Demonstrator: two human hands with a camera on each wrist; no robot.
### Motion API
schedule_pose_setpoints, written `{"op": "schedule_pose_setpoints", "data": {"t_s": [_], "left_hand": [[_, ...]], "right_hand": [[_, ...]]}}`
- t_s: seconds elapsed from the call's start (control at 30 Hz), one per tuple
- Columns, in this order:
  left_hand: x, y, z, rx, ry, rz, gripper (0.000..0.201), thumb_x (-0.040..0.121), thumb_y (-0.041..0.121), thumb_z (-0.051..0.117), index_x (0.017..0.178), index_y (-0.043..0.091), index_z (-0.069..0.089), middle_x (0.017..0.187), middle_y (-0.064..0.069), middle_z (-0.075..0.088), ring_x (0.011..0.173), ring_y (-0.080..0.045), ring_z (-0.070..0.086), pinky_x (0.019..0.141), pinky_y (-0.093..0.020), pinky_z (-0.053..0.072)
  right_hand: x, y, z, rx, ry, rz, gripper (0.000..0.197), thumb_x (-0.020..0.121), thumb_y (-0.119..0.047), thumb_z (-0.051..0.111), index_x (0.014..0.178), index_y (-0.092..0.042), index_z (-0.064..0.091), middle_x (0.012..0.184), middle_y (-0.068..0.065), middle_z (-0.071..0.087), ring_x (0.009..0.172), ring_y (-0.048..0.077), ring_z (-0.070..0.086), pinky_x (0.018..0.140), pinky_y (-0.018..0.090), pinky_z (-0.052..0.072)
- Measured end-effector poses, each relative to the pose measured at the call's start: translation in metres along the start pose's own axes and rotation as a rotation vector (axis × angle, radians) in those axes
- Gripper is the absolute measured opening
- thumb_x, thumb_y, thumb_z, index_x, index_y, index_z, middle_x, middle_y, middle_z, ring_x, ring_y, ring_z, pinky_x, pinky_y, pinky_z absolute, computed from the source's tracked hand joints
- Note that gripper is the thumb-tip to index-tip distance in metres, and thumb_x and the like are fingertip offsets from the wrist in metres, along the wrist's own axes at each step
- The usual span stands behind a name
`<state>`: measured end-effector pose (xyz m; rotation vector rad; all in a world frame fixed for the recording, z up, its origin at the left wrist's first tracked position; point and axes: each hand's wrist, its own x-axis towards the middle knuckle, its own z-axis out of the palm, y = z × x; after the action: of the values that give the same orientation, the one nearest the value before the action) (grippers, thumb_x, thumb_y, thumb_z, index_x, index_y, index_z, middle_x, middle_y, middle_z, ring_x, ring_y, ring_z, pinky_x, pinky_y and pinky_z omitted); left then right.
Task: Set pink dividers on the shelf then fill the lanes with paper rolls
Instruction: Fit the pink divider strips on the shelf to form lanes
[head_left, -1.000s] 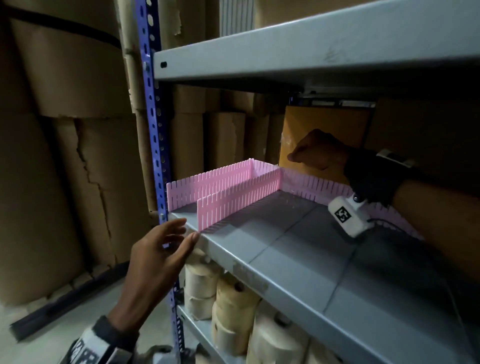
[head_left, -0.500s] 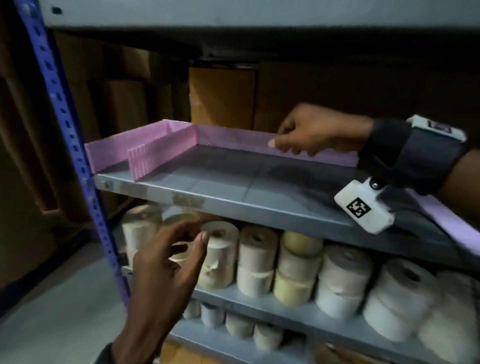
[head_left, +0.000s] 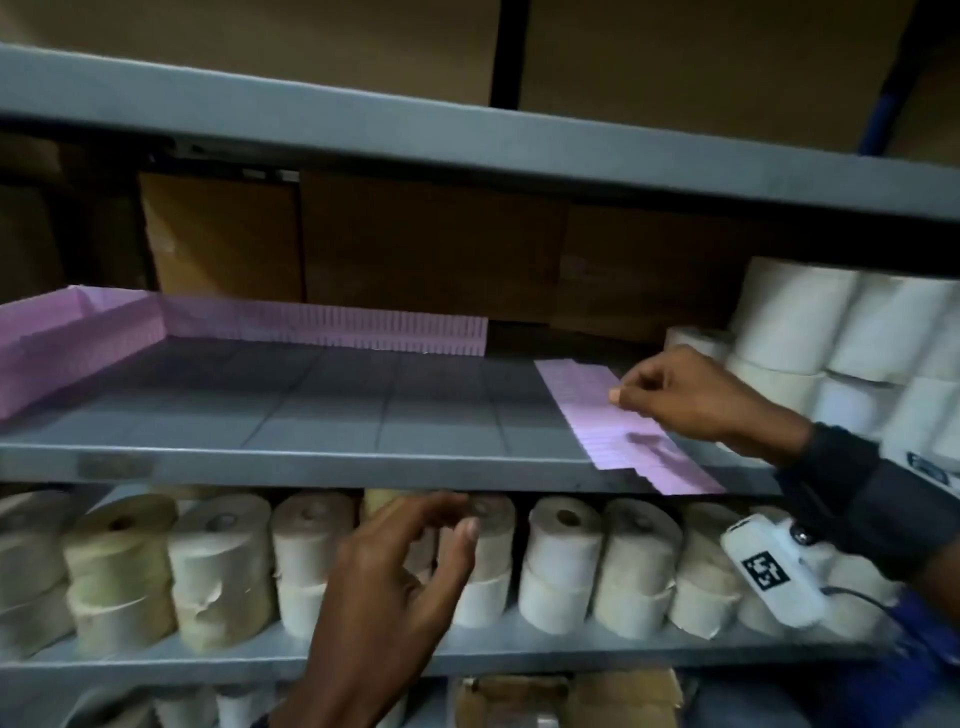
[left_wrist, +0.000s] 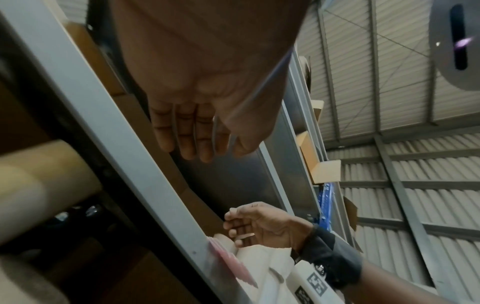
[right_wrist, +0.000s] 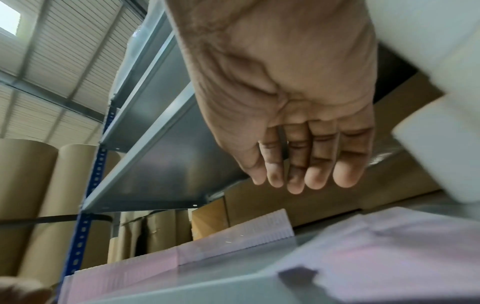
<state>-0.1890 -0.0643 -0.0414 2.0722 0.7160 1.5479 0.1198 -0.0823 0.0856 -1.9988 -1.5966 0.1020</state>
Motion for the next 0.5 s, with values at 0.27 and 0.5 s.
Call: {"op": "schedule_pose_setpoints", "data": {"t_s": [0.27,0.5], "left_hand": [[0.042,0.023,0.096,0.259,-0.305,0.056,0.059,0.088,0.070,0.048,0.128,0.031,0.067,0.127,0.018,0.067,0.116,-0.002,0.061,0.098,-0.026,0.052],[0.086,0.004,0.154,0.512,-0.518,0.173,0.046,0.094,0.037,0.069,0.134,0.016,0.066,0.141,-0.005,0.064,0.132,-0.024,0.058,0.110,-0.034,0.045]], "right_hand": [[-0.013,0.087,0.019,0.030,0.005,-0.124,0.010,0.088,-0.027,0.068,0.091,-0.025,0.078,0.087,-0.015,0.071,0.083,0.001,0.066,0.076,0.023,0.051],[-0.006,0.112,0.045,-0.079,0.206,-0.246,0.022,0.092,-0.029,0.052,0.079,-0.026,0.070,0.083,-0.012,0.061,0.081,0.011,0.055,0.073,0.033,0.048]]}}
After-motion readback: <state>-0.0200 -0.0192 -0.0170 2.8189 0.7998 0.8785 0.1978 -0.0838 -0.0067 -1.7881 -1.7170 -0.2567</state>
